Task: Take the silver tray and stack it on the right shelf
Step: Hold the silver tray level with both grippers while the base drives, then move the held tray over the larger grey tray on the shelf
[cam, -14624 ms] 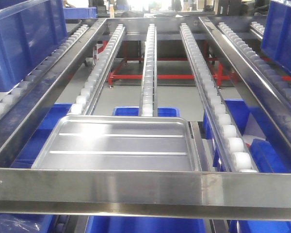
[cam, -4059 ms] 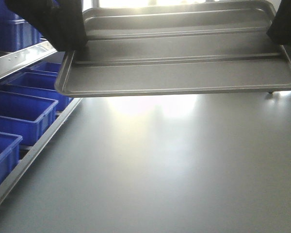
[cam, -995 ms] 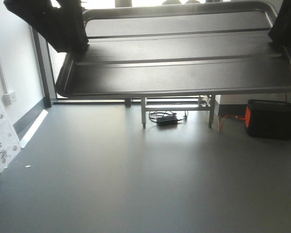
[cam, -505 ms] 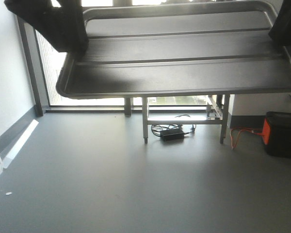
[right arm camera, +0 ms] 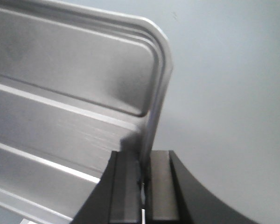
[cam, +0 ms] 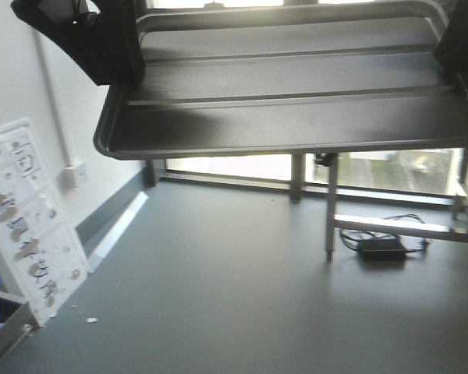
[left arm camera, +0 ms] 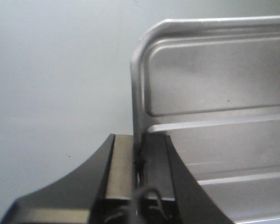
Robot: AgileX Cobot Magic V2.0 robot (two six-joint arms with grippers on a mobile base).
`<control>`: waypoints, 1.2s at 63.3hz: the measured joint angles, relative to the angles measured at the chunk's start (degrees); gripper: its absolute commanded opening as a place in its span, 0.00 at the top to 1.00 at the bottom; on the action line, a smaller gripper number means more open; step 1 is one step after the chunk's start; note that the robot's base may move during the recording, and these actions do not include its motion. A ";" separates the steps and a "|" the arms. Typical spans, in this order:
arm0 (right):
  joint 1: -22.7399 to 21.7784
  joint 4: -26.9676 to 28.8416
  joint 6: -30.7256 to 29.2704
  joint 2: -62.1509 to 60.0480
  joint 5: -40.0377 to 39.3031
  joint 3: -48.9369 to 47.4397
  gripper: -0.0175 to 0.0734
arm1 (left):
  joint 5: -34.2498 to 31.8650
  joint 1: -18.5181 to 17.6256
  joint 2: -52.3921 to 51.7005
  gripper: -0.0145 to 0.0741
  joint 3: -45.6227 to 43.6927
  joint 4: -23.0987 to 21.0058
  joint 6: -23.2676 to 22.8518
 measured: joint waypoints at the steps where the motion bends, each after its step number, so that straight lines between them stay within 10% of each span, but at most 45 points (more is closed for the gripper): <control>1: 0.00 0.00 0.00 0.00 0.00 0.00 0.74 | 0.00 0.00 0.00 0.95 0.00 0.00 0.00; 76: 0.00 0.00 0.00 0.00 -0.10 0.00 0.74 | -0.25 0.10 0.71 0.95 0.00 0.11 0.11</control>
